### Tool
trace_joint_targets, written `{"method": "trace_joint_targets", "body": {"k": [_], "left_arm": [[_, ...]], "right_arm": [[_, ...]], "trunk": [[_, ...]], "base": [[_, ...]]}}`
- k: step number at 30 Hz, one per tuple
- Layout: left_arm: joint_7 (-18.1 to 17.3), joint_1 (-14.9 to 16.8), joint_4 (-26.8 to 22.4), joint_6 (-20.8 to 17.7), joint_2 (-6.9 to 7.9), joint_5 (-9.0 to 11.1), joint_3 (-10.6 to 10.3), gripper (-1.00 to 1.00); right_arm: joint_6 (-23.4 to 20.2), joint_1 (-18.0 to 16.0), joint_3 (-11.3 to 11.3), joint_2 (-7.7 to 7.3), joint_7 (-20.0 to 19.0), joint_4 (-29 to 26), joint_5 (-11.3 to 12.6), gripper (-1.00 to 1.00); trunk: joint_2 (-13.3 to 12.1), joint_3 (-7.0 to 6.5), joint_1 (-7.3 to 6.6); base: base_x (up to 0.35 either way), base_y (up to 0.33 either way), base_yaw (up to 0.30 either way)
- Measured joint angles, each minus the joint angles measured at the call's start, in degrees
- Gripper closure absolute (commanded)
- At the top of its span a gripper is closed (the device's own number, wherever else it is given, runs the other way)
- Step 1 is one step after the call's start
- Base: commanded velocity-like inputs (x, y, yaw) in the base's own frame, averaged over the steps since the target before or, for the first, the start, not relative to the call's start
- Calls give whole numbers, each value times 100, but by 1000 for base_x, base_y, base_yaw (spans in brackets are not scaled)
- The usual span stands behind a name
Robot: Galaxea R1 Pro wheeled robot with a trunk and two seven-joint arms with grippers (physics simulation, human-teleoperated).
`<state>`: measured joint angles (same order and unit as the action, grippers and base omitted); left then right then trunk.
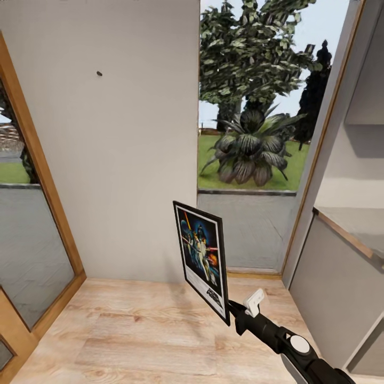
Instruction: Pick up the poster from the kitchen countertop and hang it on one of the wall nails in the kitchen.
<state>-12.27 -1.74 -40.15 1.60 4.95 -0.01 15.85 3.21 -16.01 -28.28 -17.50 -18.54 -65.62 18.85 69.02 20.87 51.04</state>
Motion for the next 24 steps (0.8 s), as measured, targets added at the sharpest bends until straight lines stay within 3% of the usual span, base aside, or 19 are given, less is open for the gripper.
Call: {"method": "trace_joint_targets", "body": {"k": [24], "left_arm": [[-4, 0, -13, -2, 0, -14, -5, -100]], "right_arm": [[18, 0, 15, 6, 0, -9, -7, 100]], "trunk": [[-963, -431, -528]], "base": [[0, 0, 0]]}}
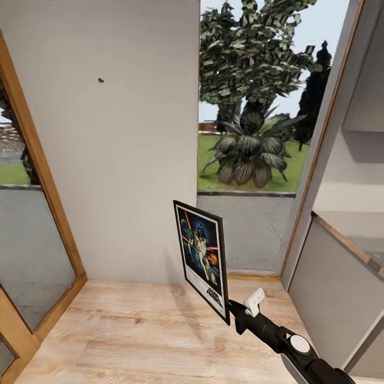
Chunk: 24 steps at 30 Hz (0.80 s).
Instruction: Pick up the poster from the kitchen countertop and hang it on one of the wall nails in the kitchen.
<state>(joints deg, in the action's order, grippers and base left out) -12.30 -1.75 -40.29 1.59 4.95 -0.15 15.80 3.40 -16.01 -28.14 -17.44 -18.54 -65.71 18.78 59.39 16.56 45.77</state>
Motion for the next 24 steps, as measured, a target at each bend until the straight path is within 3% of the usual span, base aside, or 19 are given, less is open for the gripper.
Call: {"method": "trace_joint_targets", "body": {"k": [24], "left_arm": [[0, 0, 1, -7, 0, 0, 0, -100]], "right_arm": [[1, 0, 3, 0, 0, 5, 0, 100]], "trunk": [[-964, -432, -528]], "base": [[0, 0, 0]]}}
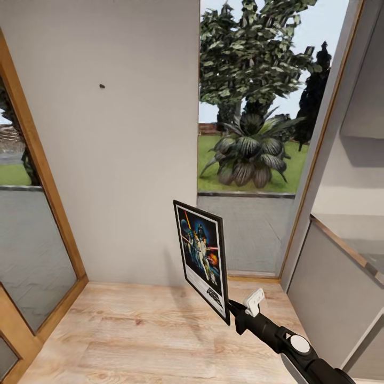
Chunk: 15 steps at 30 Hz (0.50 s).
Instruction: Pick up the poster from the kitchen countertop and hang it on one of the wall nails in the kitchen.
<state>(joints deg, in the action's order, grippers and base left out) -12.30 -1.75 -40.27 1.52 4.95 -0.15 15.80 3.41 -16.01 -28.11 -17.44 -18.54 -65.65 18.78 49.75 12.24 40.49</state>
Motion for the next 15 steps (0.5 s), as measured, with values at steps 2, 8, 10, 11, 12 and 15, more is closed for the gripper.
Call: {"method": "trace_joint_targets", "body": {"k": [2, 8, 10, 11, 12, 15], "left_arm": [[0, 0, -1, 0, 0, 0, 0, -100], [0, 0, -1, 0, 0, 0, 0, -100], [0, 0, -1, 0, 0, 0, 0, -100], [0, 0, -1, 0, 0, 0, 0, -100], [0, 0, -1, 0, 0, 0, 0, -100], [0, 0, -1, 0, 0, 0, 0, -100]], "right_arm": [[1, 0, 0, 0, 2, 2, 0, 100], [4, 0, -2, 4, 7, 3, 0, 100], [4, 0, -1, 7, 8, 3, 0, 100], [3, 0, -1, 7, 8, 3, 0, 100], [1, 0, 0, 8, 8, 3, 0, 100], [1, 0, 2, 8, 9, 3, 0, 100]], "trunk": [[-80, -36, -44], [-321, -144, -176], [-402, -180, -220], [-442, -198, -242], [-482, -216, -264], [-602, -270, -330]], "base": [[0, 0, 0], [0, 0, 0], [0, 0, 0], [0, 0, 0], [0, 0, 0], [0, 0, 0]]}}
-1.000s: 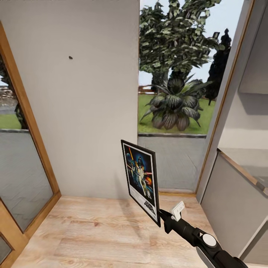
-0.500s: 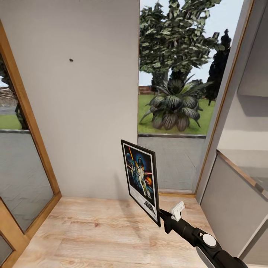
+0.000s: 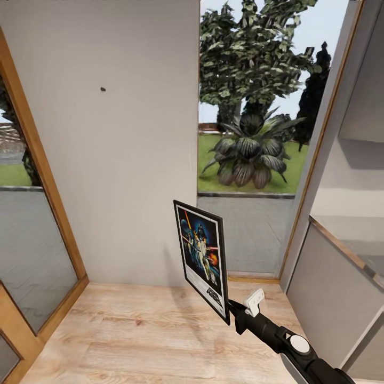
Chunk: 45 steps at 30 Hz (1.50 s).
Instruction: Pick up the poster from the kitchen countertop and hang it on one of the wall nails in the kitchen.
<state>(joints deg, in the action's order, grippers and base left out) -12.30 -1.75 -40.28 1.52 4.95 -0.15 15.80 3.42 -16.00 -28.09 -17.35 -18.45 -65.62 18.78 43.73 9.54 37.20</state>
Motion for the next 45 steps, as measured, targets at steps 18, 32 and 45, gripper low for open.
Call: {"method": "trace_joint_targets", "body": {"k": [18, 32, 45], "left_arm": [[0, 0, 0, 0, 0, 0, 0, -100], [0, 0, 7, 0, 0, 0, 0, -100], [0, -1, 9, 0, 0, 0, 0, -100]], "right_arm": [[-2, 0, 4, 0, 0, 0, 0, 100], [-1, 1, 4, 0, 0, 2, 0, 100], [0, 1, 4, 0, 0, 8, 0, 100]], "trunk": [[-723, -324, -396], [-1286, -577, -704], [-1810, -812, -990]], "base": [[0, 0, 0], [0, 0, 0], [0, 0, 0]]}}
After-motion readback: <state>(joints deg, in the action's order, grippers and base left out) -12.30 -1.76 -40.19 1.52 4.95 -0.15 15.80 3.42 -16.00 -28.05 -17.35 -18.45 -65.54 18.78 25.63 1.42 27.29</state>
